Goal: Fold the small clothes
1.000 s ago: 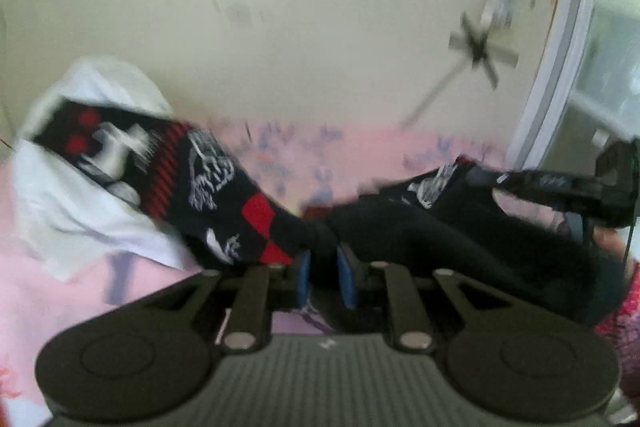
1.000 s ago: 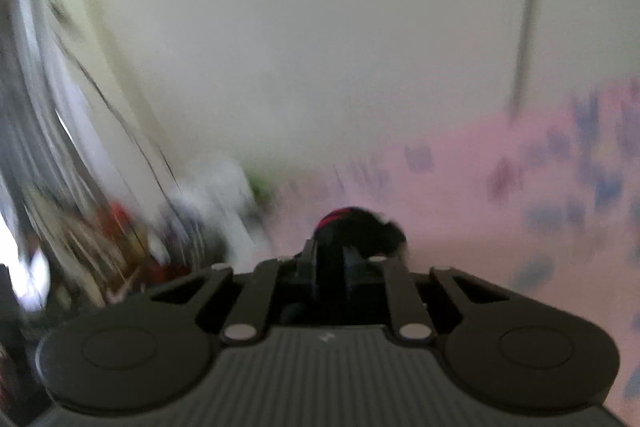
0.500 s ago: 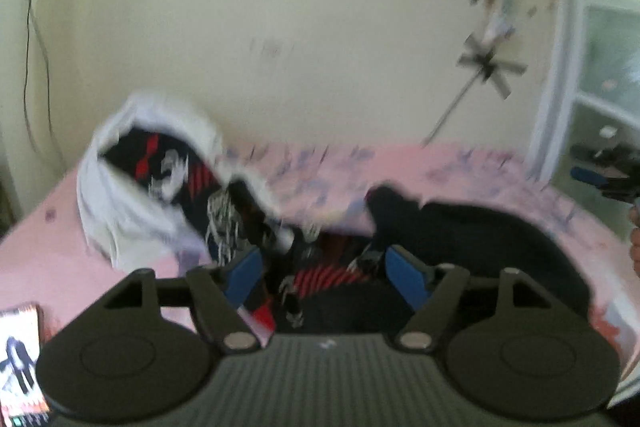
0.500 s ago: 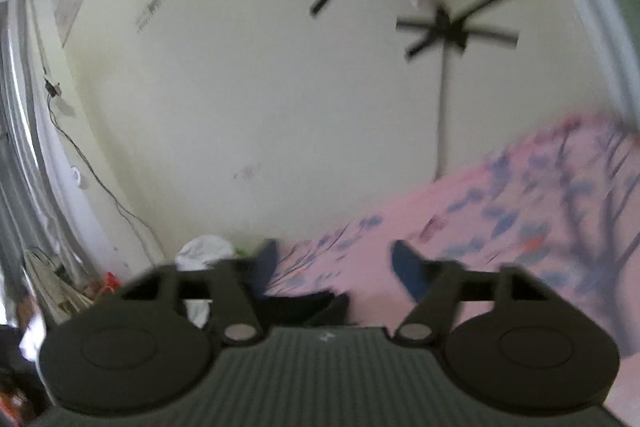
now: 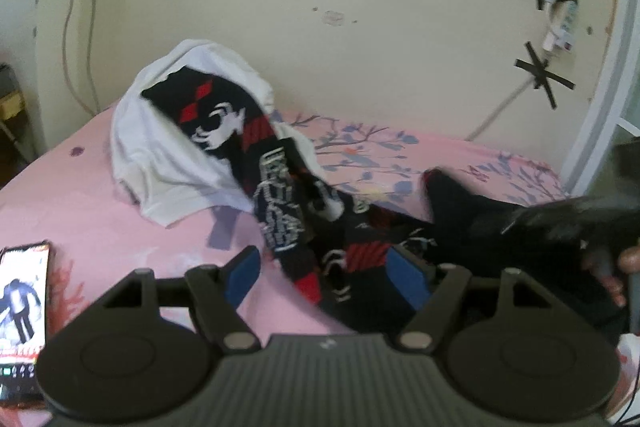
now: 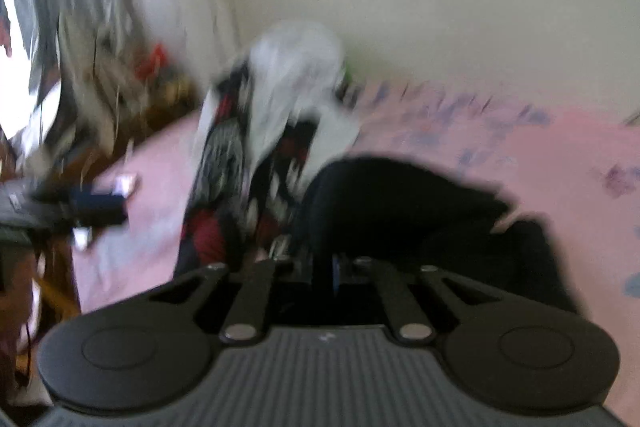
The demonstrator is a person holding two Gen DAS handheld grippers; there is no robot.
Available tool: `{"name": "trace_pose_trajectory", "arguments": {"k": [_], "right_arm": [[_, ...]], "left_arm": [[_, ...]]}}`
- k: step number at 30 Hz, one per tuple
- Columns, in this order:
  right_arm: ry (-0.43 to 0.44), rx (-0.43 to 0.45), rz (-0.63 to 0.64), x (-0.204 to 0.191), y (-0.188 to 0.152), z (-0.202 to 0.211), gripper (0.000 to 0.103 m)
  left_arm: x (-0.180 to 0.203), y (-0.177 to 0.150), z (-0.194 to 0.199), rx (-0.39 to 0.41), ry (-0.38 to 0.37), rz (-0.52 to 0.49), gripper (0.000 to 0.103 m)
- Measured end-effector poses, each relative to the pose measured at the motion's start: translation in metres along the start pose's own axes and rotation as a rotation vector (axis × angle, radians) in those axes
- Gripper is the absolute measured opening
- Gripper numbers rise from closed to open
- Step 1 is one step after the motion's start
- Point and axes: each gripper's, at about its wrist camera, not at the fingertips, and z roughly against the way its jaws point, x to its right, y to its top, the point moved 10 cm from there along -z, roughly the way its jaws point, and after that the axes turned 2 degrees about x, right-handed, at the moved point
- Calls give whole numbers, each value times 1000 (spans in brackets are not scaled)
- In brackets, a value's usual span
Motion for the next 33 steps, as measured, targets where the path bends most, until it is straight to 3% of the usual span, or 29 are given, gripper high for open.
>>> {"name": "trace_pose_trajectory", "arguments": {"k": [4,8,11,14,15,16,18,21,24,28,33], "right_arm": [[-135,284,-150,60,25,85,0],[-412,491,-320,138,-3,182,0],[-635,544,-437,178,-54,237,0],[-755,457,-558,203,-114,256,3],[-766,415,-601,208,-134,256,23],[-778,398,-631,210,-146,258,59],[-853,449,-638,212,-155,277,64],[-820,502,-599,211,-132,291,64],[-677,470,-498,206,-83,270,64],[-444,236,-344,197,-29,178,64],[-340,-107,-238,212,-18,69,64]], "left_arm": [[-6,-4,-10,-28,6,11,71],[4,0,-20,-21,-33,1,71],[21,0,-32,-33,-78,-14,71],[42,-1,-49,-61,-125,-54,71],[49,-1,-54,-68,-137,-68,71],[57,-1,-59,-74,-154,-86,71],[73,2,-66,-80,-189,-120,71],[103,7,-76,-71,-244,-182,71],[133,10,-86,-70,-284,-231,72],[159,3,-89,-85,-329,-262,74],[168,-13,-89,-125,-330,-279,75]]}}
